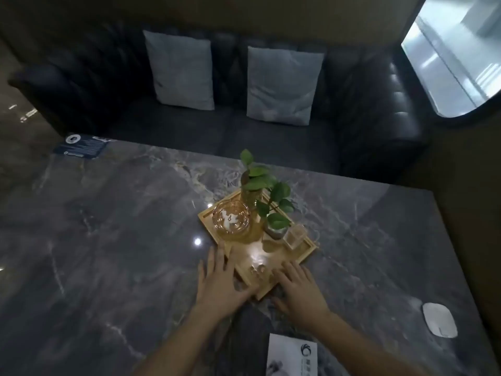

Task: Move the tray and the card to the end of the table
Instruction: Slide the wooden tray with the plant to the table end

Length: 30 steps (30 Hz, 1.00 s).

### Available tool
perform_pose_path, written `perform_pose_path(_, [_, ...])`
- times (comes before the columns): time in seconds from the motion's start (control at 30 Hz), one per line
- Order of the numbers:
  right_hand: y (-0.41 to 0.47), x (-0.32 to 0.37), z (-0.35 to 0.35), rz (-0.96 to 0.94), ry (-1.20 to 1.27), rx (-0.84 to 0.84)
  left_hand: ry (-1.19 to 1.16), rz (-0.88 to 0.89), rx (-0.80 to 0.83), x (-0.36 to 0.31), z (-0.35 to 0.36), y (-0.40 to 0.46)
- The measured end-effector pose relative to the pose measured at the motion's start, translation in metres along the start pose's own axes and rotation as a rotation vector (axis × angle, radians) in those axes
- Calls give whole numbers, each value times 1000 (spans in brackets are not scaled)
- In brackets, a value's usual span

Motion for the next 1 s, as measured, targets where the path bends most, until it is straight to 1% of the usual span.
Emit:
perform_pose_path(0.03, [3,1,2,-37,16,28,11,3,7,1,1,2])
perform_pose_path(0.1, [11,3,4,-56,42,30,37,-10,31,1,6,8])
perform_pose_path(0.27, [22,1,9,-49,-1,78,47,-16,44,0,13,17])
perform_pose_path(0.37, [26,0,7,-75,-6,42,13,-6,29,-1,12,19])
perform_pose_path(0.53, [30,-6,16,-75,-23,28,-103,12,16,3,15,21])
perform_pose_path(0.67, [30,-5,21,-55,-12,31,-133,12,31,2,13,20])
perform_pose_path(0.77, [31,-5,21,-61,-1,-1,-159,7,27,1,10,21])
perform_pose_path(1.0, [30,-8,20,-43,-18,16,-171,33,51,-4,9,26])
Point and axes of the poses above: each hand's wrist, its own y-axis towards the middle knuckle, its own z-axis out of the palm, x = y × z, the point moved 4 cm from there along y, towards the middle knuckle, and after that the axes turned 5 degrees about -z, right-handed, at the moved point
